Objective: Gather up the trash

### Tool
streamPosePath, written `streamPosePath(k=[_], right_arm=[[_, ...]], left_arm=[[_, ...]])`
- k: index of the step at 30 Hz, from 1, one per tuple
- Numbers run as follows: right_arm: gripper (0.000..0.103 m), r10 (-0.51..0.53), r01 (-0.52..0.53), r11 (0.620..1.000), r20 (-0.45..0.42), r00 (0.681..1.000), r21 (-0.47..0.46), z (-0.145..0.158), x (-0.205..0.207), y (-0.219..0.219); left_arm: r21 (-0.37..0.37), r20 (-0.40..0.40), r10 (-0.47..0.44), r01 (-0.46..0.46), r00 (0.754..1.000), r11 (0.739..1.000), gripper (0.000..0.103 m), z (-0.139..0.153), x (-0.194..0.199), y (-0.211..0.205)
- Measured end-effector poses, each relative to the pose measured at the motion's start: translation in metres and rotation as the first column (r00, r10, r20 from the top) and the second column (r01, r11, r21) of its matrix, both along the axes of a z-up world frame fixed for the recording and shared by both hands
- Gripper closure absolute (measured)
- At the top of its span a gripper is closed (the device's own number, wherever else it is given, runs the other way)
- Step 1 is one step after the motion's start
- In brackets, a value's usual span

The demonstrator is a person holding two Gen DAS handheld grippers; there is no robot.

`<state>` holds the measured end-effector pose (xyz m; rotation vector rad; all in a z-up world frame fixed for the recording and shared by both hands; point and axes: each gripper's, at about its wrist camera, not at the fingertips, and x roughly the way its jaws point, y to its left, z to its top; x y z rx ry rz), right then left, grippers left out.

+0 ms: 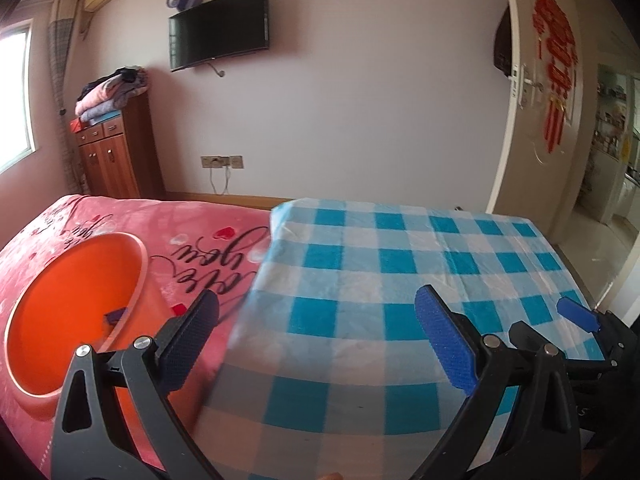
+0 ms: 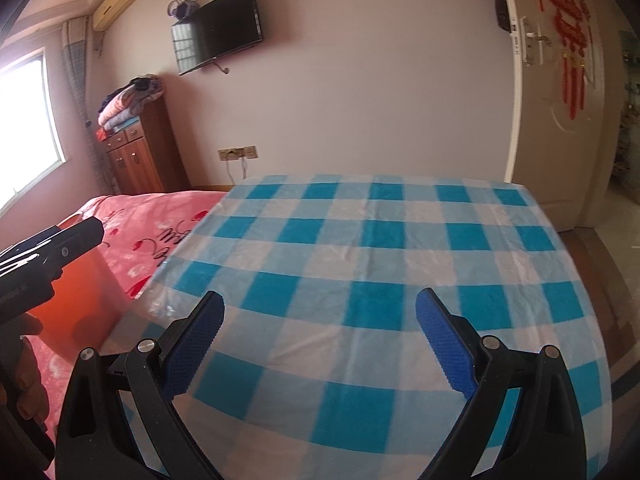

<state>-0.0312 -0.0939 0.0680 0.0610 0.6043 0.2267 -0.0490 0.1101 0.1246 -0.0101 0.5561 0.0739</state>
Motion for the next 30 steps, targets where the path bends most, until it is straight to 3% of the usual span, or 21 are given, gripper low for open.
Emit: streamPosePath(k=[17,30], right_arm=[[0.008,-0.169,0.170,0.984,0.012,0.986,-0.061,-0.030,-0.008,-0.079],[0.008,-0.215,0.216,0.973,0.021,0.976,-0.085,-0.042,-0.011,-0.109]], left_arm=[[0.005,-0.050,-0.086,0.086,0.995,0.996,0.004,-0.039,0.020,-0.075],[0.020,-0.118,-0.143,0.146,0.983,0.989,0.004,-0.068,0.026,-0.122]])
